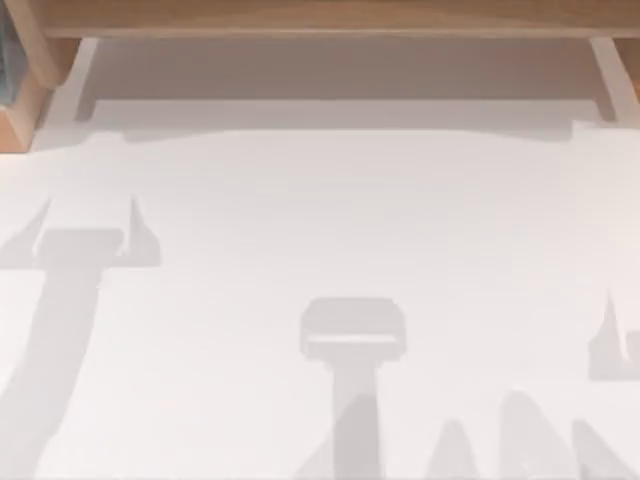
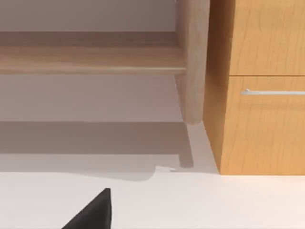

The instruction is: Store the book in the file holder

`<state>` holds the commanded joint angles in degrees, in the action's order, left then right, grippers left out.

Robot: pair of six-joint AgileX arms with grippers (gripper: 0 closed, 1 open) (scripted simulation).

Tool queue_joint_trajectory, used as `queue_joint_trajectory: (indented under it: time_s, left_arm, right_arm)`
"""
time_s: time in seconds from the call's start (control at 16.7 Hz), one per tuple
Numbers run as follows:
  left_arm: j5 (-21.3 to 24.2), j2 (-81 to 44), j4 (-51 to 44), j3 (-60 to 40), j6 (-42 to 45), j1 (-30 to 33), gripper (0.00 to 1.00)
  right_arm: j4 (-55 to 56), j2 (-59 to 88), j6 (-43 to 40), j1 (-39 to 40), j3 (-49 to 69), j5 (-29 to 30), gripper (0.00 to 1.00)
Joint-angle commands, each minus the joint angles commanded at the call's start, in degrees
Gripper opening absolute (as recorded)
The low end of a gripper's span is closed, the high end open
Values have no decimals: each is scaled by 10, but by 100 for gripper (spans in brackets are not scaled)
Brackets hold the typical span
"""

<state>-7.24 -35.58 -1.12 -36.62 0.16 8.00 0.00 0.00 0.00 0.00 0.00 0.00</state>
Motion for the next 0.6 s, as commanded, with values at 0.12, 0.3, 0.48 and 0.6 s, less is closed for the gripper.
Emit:
queue_joint_trajectory:
  time_s: [0.12,0.3,0.48,0.6]
  left_arm:
    - [-21,-108,-3,-113,0,23,100]
    - [-53,-272,-8,-286,1,58,100]
    - [-82,-428,-13,-447,2,91,100]
    - [-100,-519,-15,-541,2,110,100]
  right_arm:
    - [0,0,0,0,0,0,100]
    - [0,0,0,0,0,0,100]
    - [0,0,0,0,0,0,100]
    - [0,0,0,0,0,0,100]
